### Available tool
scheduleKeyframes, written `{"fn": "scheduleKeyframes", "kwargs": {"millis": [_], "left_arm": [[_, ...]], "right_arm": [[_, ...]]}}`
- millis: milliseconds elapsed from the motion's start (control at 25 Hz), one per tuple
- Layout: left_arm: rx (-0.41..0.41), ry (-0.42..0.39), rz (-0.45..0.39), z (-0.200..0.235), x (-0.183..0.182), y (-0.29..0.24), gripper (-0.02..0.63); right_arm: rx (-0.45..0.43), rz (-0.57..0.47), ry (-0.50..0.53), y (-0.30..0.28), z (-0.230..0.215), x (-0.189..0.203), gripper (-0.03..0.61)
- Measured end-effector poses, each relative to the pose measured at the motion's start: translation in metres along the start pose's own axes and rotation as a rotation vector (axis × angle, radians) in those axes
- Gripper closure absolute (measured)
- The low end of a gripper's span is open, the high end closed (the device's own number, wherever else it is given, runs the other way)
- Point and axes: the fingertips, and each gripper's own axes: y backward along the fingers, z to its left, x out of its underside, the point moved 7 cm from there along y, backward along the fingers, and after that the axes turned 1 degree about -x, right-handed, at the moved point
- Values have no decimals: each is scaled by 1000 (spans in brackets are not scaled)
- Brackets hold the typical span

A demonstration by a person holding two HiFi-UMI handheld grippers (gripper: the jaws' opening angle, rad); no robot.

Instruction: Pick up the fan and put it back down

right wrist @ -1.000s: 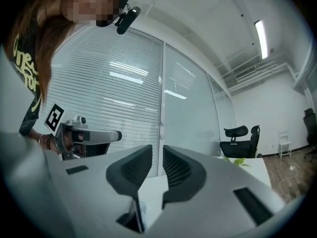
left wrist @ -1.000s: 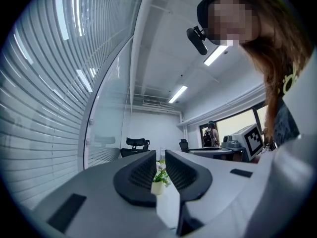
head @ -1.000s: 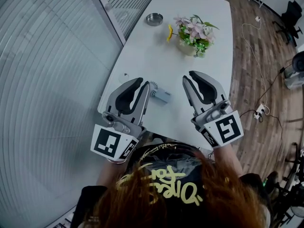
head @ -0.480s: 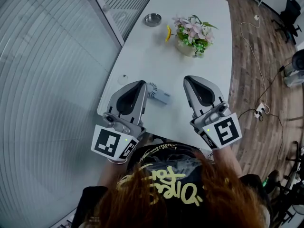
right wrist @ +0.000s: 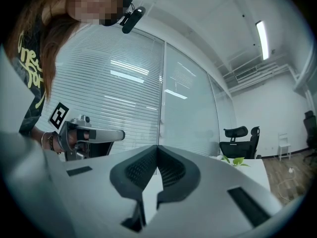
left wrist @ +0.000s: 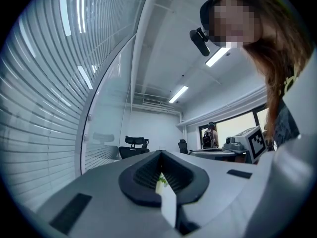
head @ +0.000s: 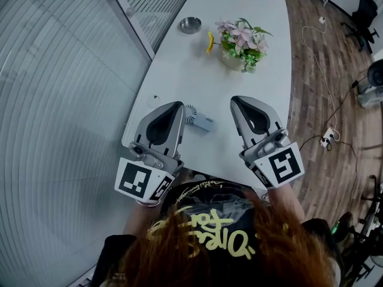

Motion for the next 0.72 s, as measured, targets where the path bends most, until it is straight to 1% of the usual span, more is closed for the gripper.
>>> {"fn": "scheduleKeyframes", "kwargs": {"millis": [80,280,720], "left_arm": [[3,-3,1,0,0,-1,621],[1,0,1,1,1,-3,621],[5,-1,7,7,3,-6,621]], "right_arm": [[2,7,6,0,0,1,577],[-18,-2,-23,0,0,1,577],[-39,4,-18,-6,4,4,577]]}}
